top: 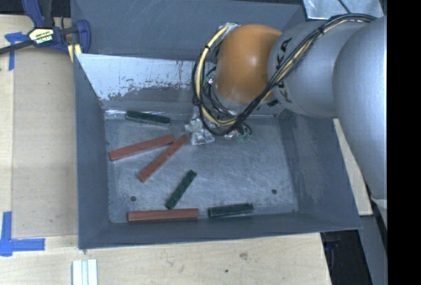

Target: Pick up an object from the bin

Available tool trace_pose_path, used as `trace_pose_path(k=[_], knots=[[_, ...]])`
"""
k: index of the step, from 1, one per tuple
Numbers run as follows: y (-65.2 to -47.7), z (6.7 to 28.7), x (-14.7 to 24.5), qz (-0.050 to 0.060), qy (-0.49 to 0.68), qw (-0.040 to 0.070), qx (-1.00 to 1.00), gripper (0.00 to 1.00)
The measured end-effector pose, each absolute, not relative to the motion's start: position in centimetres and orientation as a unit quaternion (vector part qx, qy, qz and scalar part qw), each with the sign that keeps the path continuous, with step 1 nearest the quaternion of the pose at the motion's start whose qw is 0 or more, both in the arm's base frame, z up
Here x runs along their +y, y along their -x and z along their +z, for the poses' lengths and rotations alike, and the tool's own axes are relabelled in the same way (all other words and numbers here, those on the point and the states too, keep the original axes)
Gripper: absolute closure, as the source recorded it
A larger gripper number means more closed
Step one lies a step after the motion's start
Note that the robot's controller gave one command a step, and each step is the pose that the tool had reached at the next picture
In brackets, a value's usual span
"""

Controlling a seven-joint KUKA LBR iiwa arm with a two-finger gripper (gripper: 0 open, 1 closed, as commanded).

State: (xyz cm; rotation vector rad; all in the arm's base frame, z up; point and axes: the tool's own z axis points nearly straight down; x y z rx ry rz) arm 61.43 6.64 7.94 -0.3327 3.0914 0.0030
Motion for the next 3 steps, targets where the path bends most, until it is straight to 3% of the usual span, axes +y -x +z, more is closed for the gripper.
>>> trace_pose_path(k=[1,2,3], knots=[[-61.4,7.9,6.6,0.001,0.107,0.016,0.994,1.0],[-60.5,13.2,5.9,0.0,0.14,-0.001,0.99,1.0],[-60.8,20.1,5.2,0.0,0.147,0.0,0.989,1.0]])
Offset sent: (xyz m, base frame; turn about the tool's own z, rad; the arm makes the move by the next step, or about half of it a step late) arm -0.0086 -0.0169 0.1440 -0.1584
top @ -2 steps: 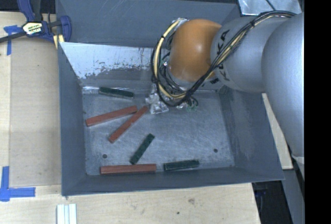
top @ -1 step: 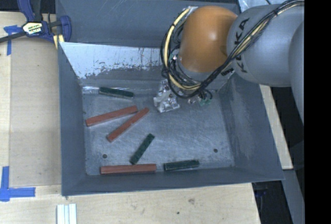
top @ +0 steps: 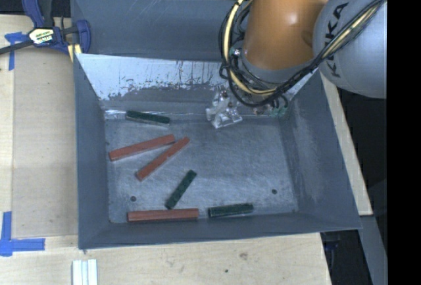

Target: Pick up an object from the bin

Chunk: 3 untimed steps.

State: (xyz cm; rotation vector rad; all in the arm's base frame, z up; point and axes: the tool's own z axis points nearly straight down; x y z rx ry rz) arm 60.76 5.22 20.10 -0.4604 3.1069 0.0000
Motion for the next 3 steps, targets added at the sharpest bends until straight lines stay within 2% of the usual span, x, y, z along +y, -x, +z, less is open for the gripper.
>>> trace_pose_path(k=[1,2,3], knots=[[-61.7,17.9,4.5,0.0,0.142,0.002,0.99,0.0],[-61.8,16.7,4.2,0.0,0.141,0.0,0.99,0.0],[-62.2,11.5,7.7,-0.001,0.173,0.005,0.985,0.0]])
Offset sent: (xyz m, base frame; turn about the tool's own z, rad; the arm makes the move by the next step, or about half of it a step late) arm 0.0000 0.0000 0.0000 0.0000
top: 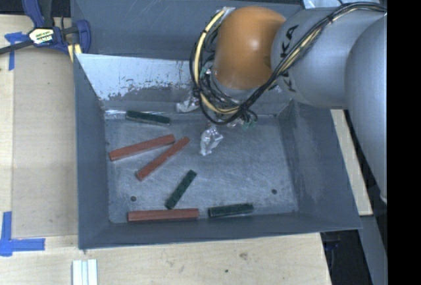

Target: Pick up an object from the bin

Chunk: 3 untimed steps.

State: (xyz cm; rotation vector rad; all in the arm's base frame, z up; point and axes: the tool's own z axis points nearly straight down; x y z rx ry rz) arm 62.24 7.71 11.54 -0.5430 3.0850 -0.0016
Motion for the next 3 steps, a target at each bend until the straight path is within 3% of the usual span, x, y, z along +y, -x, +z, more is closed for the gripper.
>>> trace_pose_path(k=[1,3], knots=[[-63.27,8.76,12.2,0.0,0.22,0.023,0.975,1.0],[-63.07,9.16,11.64,0.002,0.22,0.021,0.975,1.0]])
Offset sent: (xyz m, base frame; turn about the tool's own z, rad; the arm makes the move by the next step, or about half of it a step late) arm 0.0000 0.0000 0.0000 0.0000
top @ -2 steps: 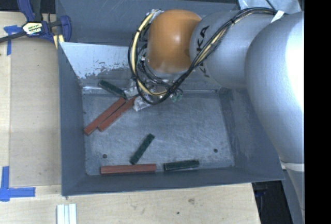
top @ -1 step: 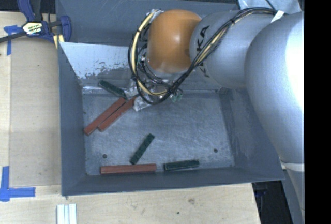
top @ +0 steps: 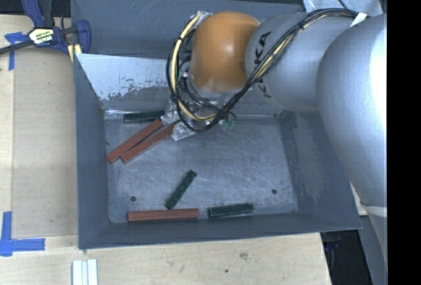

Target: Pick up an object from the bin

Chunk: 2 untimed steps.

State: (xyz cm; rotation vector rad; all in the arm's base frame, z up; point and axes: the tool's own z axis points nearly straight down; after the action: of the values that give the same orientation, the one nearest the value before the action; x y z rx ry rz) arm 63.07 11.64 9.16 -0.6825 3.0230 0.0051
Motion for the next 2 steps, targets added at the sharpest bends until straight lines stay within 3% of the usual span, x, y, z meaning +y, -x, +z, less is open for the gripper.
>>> trace_pose_path(k=[2], knots=[[-63.07,9.16,11.64,0.002,0.219,0.021,0.975,1.0]])
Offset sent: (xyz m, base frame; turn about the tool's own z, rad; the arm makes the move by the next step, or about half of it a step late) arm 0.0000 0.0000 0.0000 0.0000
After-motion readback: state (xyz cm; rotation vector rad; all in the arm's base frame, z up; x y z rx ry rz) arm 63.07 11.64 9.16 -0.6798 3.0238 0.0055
